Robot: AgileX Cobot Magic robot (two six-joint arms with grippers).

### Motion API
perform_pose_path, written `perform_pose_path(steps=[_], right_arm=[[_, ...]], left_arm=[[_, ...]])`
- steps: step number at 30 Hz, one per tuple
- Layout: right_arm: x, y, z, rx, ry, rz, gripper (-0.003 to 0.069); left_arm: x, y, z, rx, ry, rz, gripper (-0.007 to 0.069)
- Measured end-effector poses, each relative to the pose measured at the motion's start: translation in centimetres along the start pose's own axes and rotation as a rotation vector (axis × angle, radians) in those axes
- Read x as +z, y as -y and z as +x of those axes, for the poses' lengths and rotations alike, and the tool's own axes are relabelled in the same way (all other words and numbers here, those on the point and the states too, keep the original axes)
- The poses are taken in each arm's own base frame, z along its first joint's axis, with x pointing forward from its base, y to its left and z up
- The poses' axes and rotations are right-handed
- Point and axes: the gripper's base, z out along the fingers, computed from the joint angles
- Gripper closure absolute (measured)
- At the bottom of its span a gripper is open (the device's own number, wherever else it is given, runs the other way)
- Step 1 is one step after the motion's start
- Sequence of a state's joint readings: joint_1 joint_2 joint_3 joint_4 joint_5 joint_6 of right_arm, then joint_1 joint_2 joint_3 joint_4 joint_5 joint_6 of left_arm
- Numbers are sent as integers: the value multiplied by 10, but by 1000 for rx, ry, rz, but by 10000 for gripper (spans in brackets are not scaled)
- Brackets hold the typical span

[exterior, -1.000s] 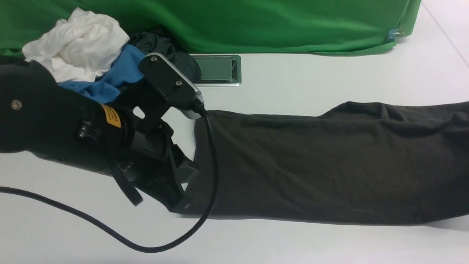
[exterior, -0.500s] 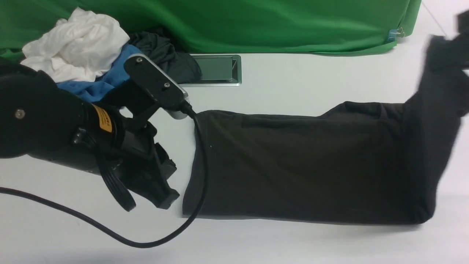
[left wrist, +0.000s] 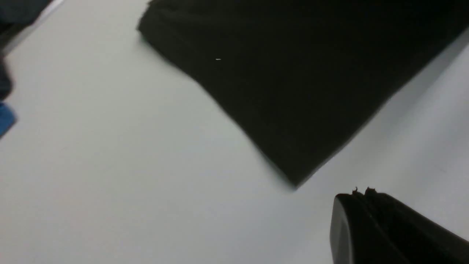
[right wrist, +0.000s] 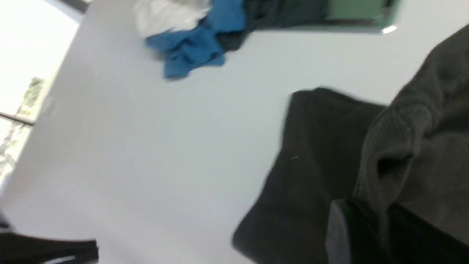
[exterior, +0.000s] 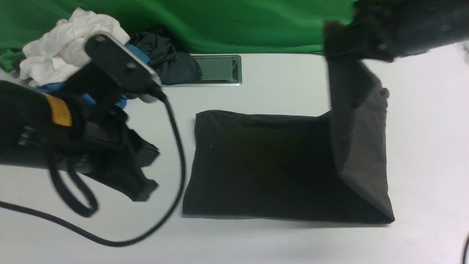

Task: Fold a long-sleeved shirt on a white desktop.
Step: 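Fold the right end of the dark garment over onto its left end with the right gripper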

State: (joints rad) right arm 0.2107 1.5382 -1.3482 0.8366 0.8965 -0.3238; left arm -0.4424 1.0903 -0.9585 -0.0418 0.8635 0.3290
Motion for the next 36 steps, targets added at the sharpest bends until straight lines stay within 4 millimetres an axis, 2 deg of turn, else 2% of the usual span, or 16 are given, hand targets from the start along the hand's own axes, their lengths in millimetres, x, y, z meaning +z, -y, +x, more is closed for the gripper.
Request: perform_pose_path(steps=[5, 6, 10, 11, 13, 17, 19, 21, 25, 28, 29, 30, 31, 32, 34, 36], right_arm=[[49, -6, 9, 2, -79, -81, 572], [50, -6, 10, 2, -84, -82, 572], [84, -13, 13, -12, -145, -117, 572], [98, -18, 11, -21, -163, -133, 572], [106, -20, 9, -27, -170, -140, 572], [139, -26, 7, -24, -207, -163, 572], [145, -26, 7, -23, -213, -166, 572], [163, -22, 8, -6, -231, -163, 572], [180, -16, 9, 44, -245, -153, 563], [191, -12, 12, 97, -256, -140, 448], [193, -12, 13, 108, -255, -138, 333], [192, -12, 12, 110, -254, -139, 257], [192, -13, 12, 109, -253, -140, 257], [189, -13, 9, 108, -252, -146, 158], [182, -12, 5, 98, -256, -148, 122], [161, -6, -5, 59, -260, -115, 145]], left_arm=[[-15, -10, 5, -51, 41, -52, 605], [-16, -11, 6, -53, 43, -55, 605], [-21, -12, 6, -60, 62, -65, 605], [-21, -12, 6, -63, 63, -64, 605], [-21, -12, 6, -65, 63, -64, 605], [-21, -12, 6, -67, 63, -64, 605], [-21, -12, 6, -67, 63, -64, 605], [-21, -12, 6, -67, 63, -64, 605], [-21, -12, 6, -67, 62, -64, 605], [-21, -12, 6, -67, 62, -64, 605], [-21, -12, 6, -67, 62, -64, 605], [-21, -12, 6, -67, 63, -64, 605], [-21, -12, 6, -67, 63, -64, 605], [-21, -12, 6, -68, 64, -63, 605], [-21, -12, 6, -70, 70, -63, 605], [-19, -12, 4, -81, 84, -55, 605]])
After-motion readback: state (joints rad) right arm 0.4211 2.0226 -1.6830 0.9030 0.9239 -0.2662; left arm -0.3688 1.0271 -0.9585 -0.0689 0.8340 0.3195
